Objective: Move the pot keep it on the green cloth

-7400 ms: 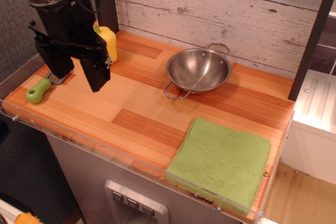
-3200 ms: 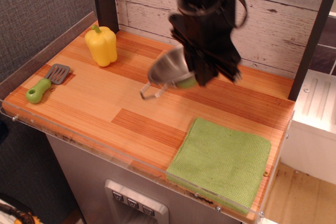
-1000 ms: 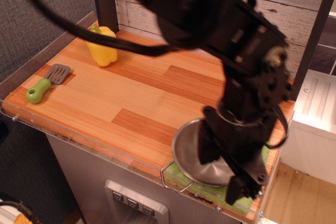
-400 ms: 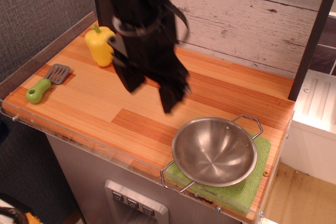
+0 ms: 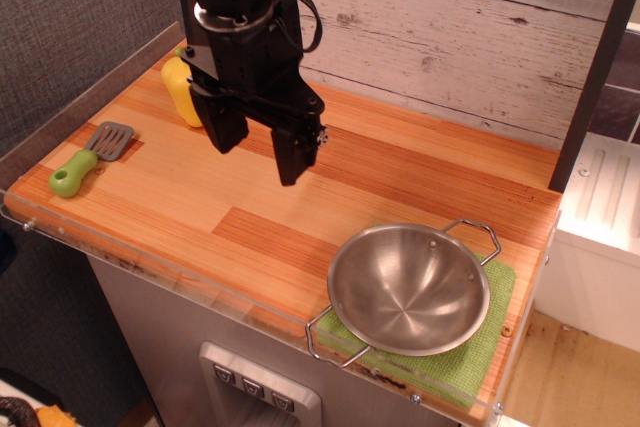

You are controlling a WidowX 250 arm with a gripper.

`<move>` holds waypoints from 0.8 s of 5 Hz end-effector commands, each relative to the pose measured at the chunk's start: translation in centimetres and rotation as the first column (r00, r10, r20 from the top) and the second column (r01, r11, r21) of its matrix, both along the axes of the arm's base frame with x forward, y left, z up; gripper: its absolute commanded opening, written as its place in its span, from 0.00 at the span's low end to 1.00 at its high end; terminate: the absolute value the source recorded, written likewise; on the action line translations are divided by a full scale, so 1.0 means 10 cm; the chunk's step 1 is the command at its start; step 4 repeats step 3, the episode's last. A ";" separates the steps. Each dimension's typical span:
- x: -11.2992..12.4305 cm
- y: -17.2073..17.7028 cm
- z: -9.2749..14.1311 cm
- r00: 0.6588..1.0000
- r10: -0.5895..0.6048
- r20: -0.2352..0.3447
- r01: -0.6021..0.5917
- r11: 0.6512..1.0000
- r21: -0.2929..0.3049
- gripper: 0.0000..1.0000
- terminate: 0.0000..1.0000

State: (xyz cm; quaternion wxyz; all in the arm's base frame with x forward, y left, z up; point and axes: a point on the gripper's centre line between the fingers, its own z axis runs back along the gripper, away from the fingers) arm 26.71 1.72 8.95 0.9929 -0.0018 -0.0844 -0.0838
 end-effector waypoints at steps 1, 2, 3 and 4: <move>-0.12 0.09 0.04 0.999 -0.043 -0.006 0.043 0.999 0.014 1.00 0.00; -0.12 0.09 0.04 0.999 -0.043 -0.006 0.043 0.999 0.014 1.00 0.00; -0.12 0.09 0.04 0.999 -0.043 -0.006 0.043 0.999 0.014 1.00 1.00; -0.12 0.09 0.04 0.999 -0.043 -0.006 0.043 0.999 0.014 1.00 1.00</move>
